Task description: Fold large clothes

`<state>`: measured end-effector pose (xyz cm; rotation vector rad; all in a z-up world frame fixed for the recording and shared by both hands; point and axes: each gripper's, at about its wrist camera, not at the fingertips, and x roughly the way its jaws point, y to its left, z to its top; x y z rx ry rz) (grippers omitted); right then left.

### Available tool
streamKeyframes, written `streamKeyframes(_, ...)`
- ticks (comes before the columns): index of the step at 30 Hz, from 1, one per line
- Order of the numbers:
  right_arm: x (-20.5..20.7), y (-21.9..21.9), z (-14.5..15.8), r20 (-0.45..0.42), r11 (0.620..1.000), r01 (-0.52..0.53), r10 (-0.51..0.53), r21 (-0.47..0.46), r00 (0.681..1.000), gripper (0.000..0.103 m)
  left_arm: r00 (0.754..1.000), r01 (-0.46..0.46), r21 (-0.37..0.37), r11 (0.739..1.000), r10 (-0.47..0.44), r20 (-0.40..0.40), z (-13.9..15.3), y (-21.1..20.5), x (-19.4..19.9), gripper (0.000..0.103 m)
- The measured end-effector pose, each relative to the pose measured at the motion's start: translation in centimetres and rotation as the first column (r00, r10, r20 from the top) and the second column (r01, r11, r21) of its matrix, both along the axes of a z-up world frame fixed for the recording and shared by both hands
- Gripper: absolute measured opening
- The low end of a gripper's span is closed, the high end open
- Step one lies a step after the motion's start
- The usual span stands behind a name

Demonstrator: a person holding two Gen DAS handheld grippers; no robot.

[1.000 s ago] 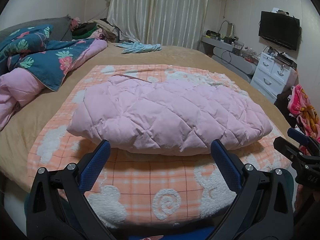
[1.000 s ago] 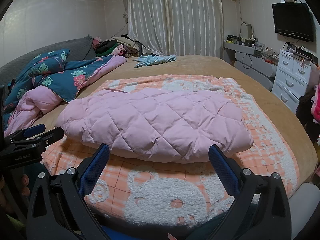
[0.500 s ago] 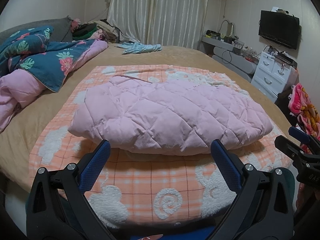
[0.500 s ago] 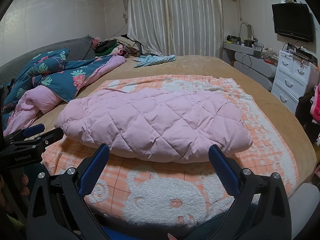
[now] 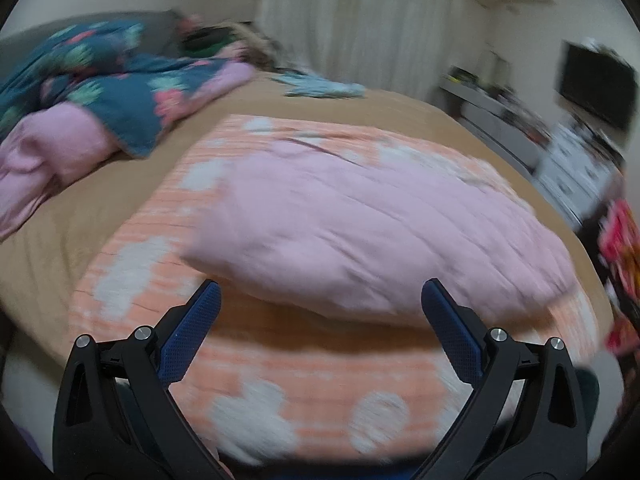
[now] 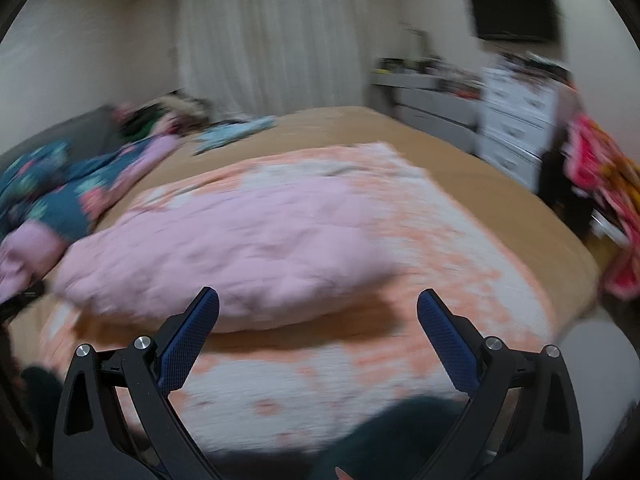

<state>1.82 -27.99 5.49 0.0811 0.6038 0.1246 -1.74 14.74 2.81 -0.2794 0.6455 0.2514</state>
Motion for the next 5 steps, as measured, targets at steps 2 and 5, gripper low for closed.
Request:
streamKeyframes(2, 1.3, -5.3, -1.1, 0.003, 0.985, 0.170, -0.170, -0.021, 0.985, 0.099, 0.995, -0.104, 0.002, 0.995, 0.104, 0.004, 0.1, 5.0, 0.7, 0.094)
streamKeyframes(5, 3.4, -13.9, -4.4, -0.055, 0.899, 0.429, -0.435, -0.091, 0.899, 0.099, 0.955, -0.296, 0.079, 0.952, 0.297, -0.006, -0.4, 13.9, 1.8, 0.094)
